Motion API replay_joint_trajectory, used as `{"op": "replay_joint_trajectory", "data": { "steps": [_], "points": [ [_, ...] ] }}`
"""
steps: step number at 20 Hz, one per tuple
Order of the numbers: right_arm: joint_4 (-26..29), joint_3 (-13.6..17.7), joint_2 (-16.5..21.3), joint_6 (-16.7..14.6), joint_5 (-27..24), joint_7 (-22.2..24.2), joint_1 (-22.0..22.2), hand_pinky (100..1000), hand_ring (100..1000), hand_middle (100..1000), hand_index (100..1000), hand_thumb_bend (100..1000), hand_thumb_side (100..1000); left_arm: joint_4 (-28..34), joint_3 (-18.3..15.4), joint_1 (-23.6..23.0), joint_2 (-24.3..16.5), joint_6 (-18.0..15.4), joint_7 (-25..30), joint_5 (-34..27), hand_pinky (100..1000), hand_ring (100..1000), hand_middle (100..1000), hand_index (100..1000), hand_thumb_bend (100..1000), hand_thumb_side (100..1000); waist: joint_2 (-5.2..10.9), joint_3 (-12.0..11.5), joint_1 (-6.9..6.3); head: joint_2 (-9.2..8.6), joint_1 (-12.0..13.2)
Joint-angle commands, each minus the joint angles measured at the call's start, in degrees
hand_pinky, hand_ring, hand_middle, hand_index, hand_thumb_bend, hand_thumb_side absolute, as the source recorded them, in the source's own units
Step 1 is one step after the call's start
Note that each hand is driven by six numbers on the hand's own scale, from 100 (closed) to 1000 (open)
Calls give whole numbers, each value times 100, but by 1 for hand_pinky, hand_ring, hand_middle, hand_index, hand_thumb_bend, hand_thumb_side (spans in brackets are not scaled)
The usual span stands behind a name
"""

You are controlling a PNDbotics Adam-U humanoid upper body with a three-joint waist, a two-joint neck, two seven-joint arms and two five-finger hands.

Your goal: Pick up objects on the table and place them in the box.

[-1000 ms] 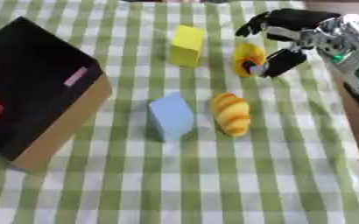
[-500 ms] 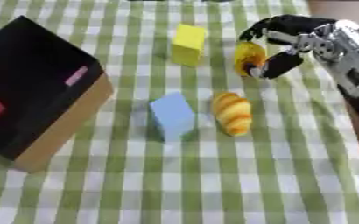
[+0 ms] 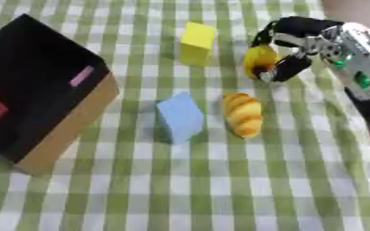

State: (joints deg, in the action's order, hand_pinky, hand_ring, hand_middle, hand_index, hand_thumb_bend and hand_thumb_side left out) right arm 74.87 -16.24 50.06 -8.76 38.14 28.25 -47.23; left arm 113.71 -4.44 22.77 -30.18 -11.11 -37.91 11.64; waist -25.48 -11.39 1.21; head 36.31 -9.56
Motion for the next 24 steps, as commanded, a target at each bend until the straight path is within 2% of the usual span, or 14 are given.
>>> {"op": "replay_joint_trajectory", "data": {
  "steps": [1, 3, 9, 16, 20, 24],
  "points": [
    [71, 80, 138, 31, -77, -109, -41, 814, 732, 458, 668, 100, 142, 88, -30, 55, -97, -7, 23, -10, 786, 782, 748, 813, 374, 719, 108, 3, -20, 47, 29],
    [242, 105, 177, 72, -233, -163, -7, 806, 712, 448, 661, 100, 100, 88, -30, 52, -101, -8, 23, -7, 786, 782, 748, 814, 374, 718, 118, 9, -19, 66, 36],
    [1180, 247, 367, 271, -593, -182, 26, 801, 694, 443, 668, 100, 100, 88, -30, 39, -125, -11, 26, -3, 787, 782, 749, 814, 375, 716, 172, 43, -5, 121, 56],
    [2320, 155, 393, 391, -1137, 169, -360, 792, 664, 432, 663, 100, 100, 88, -14, 33, -170, -22, 50, -1, 788, 783, 751, 815, 378, 713, 254, 77, 26, 218, 70],
    [2621, -88, 143, 384, -1354, 527, -840, 792, 662, 434, 664, 100, 100, 88, -1, 41, -192, -39, 68, 0, 788, 783, 751, 815, 381, 710, 301, 77, 48, 272, 56],
    [2644, -382, -453, 354, -1504, 886, -1447, 791, 656, 428, 662, 100, 100, 88, 18, 69, -189, -62, 87, -9, 789, 784, 752, 816, 382, 708, 338, 64, 60, 304, -8]
  ]
}}
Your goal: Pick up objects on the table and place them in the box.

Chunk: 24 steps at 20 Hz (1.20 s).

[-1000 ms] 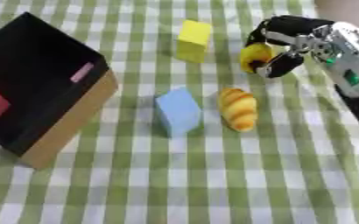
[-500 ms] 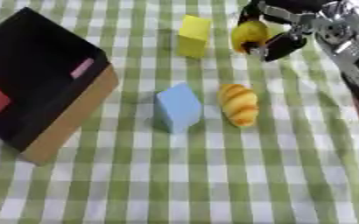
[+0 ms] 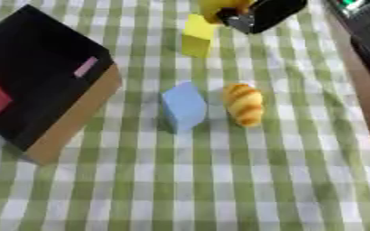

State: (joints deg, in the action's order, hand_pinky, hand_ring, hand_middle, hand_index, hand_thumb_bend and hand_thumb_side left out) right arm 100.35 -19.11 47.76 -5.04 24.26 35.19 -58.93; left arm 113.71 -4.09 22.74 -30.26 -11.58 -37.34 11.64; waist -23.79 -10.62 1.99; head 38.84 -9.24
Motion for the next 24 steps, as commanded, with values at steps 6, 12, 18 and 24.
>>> {"op": "replay_joint_trajectory", "data": {
  "steps": [6, 12, 18, 24],
  "points": [
    [-212, -465, -1135, -112, -114, 539, -888, 790, 652, 427, 662, 100, 100, 88, 15, 182, -175, -82, 82, -21, 791, 785, 756, 818, 391, 697, 199, -116, -5, 72, -163],
    [-814, -766, -1905, -302, 138, 654, -1246, 790, 651, 430, 664, 100, 100, 88, 44, 512, -223, -244, 128, 4, 796, 786, 760, 822, 413, 675, 189, -302, 46, 47, -336],
    [-1478, -917, -2479, -538, 484, 544, -1393, 790, 654, 433, 668, 100, 100, 88, 127, 863, -252, -456, 230, 59, 801, 787, 763, 826, 426, 662, 113, -511, 119, -18, -483],
    [-2114, -970, -2797, -748, 894, 330, -1448, 793, 679, 471, 699, 100, 111, 88, 154, 974, -231, -503, 283, 21, 800, 787, 763, 826, 424, 663, 69, -649, 186, -45, -540]
  ]
}}
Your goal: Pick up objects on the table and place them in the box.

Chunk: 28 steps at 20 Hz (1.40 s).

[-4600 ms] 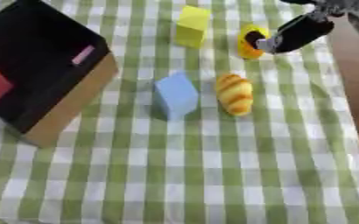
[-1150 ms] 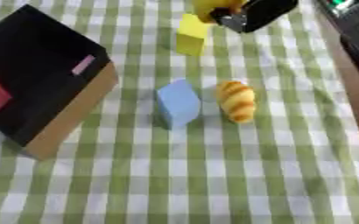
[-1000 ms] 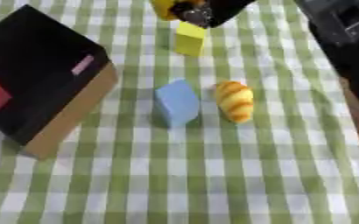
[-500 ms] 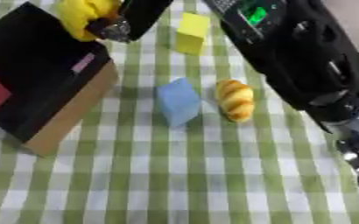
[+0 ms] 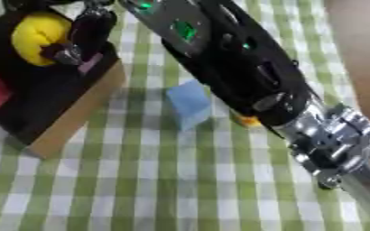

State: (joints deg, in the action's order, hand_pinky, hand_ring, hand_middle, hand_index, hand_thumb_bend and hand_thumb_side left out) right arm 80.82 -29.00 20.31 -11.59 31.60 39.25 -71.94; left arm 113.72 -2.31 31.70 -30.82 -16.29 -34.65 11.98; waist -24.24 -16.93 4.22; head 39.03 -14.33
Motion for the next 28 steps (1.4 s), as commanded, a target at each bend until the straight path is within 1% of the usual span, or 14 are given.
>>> {"op": "replay_joint_trajectory", "data": {
  "steps": [1, 5, 7, 8, 9, 10, 11, 12, 22, 24, 25, 26, 27, 28],
  "points": [
    [-226, 3, -74, -128, 227, -107, -150, 797, 694, 500, 724, 100, 145, 88, -24, 81, -172, -31, 15, -19, 800, 787, 763, 826, 423, 663, 111, -27, -29, -67, -30],
    [-451, -61, -161, -332, 519, -158, -157, 826, 780, 640, 822, 100, 305, 88, -17, 86, -160, -22, 25, -40, 799, 787, 763, 826, 422, 665, 110, -56, -4, -73, -36],
    [-527, -76, -184, -483, 643, -113, -165, 839, 812, 706, 859, 100, 413, 88, -15, 84, -159, -18, 32, -46, 799, 787, 763, 826, 422, 665, 115, -63, 7, -70, -40],
    [-556, -71, -190, -550, 688, -99, -167, 839, 812, 706, 859, 100, 413, 88, -14, 83, -157, -18, 34, -50, 799, 787, 763, 826, 422, 665, 117, -64, 11, -67, -40],
    [-579, -56, -193, -604, 723, -99, -168, 849, 837, 746, 884, 100, 487, 88, -13, 78, -155, -15, 36, -56, 799, 787, 762, 826, 421, 666, 122, -65, 14, -65, -34],
    [-597, -41, -195, -645, 754, -109, -168, 850, 839, 750, 886, 100, 495, 88, -13, 73, -155, -12, 38, -61, 799, 787, 762, 825, 421, 666, 125, -65, 16, -63, -30],
    [-609, -25, -194, -679, 783, -129, -169, 855, 850, 770, 895, 100, 534, 88, -11, 68, -153, -9, 40, -65, 799, 787, 763, 826, 421, 667, 129, -64, 18, -60, -26],
    [-617, -11, -192, -706, 808, -151, -170, 856, 853, 775, 899, 100, 536, 88, -10, 63, -151, -8, 43, -68, 799, 787, 763, 826, 421, 667, 134, -63, 19, -56, -22],
    [-524, 46, -135, -712, 910, -346, -162, 856, 855, 774, 904, 126, 454, 88, -5, 10, -134, 0, 60, -96, 798, 788, 763, 826, 421, 668, 185, -16, 11, -9, 14],
    [-515, 48, -124, -685, 874, -325, -153, 857, 855, 774, 905, 178, 340, 88, -3, -3, -131, 4, 63, -102, 798, 788, 763, 826, 420, 668, 198, -4, 7, -4, 18],
    [-522, 43, -121, -671, 846, -292, -146, 857, 853, 768, 901, 268, 100, 88, -3, -5, -127, 5, 67, -104, 798, 788, 763, 826, 420, 667, 203, -1, 6, -2, 18],
    [-532, 41, -119, -648, 802, -240, -140, 857, 852, 766, 900, 289, 100, 88, -2, -8, -123, 6, 70, -107, 798, 788, 763, 826, 419, 667, 207, 2, 4, 0, 20],
    [-531, 47, -115, -618, 758, -197, -137, 856, 849, 760, 896, 402, 100, 88, -2, -12, -122, 8, 75, -109, 798, 788, 763, 826, 417, 665, 210, 5, 2, 2, 22],
    [-521, 55, -108, -576, 720, -177, -136, 855, 847, 759, 895, 410, 100, 88, -2, -17, -120, 11, 79, -113, 798, 788, 763, 826, 417, 664, 214, 7, 2, 4, 23]
  ]
}}
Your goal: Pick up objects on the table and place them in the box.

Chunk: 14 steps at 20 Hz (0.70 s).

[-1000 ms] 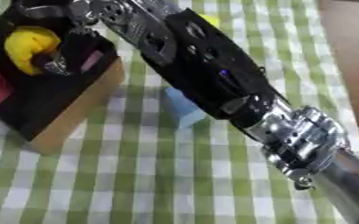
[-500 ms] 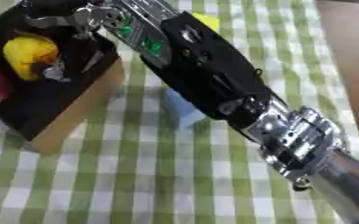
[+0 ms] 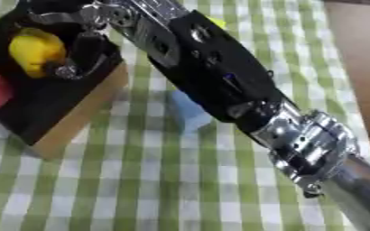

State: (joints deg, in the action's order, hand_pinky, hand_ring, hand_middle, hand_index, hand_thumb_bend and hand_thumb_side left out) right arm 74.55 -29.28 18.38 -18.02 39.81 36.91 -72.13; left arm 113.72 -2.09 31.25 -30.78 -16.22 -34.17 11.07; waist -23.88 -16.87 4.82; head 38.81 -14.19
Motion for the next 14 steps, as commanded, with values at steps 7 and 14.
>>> {"op": "replay_joint_trajectory", "data": {
  "steps": [7, 14],
  "points": [
    [173, 88, 105, 247, -161, -14, -118, 851, 837, 745, 887, 422, 150, 88, -23, 21, -117, 1, 38, -56, 798, 788, 763, 826, 417, 661, 185, 11, -55, 40, 16],
    [406, 172, 330, 355, -325, -99, -67, 850, 835, 741, 886, 414, 100, 88, -35, -41, -135, 4, 40, -61, 798, 788, 763, 826, 417, 663, 240, 69, -80, 99, 64]
  ]
}}
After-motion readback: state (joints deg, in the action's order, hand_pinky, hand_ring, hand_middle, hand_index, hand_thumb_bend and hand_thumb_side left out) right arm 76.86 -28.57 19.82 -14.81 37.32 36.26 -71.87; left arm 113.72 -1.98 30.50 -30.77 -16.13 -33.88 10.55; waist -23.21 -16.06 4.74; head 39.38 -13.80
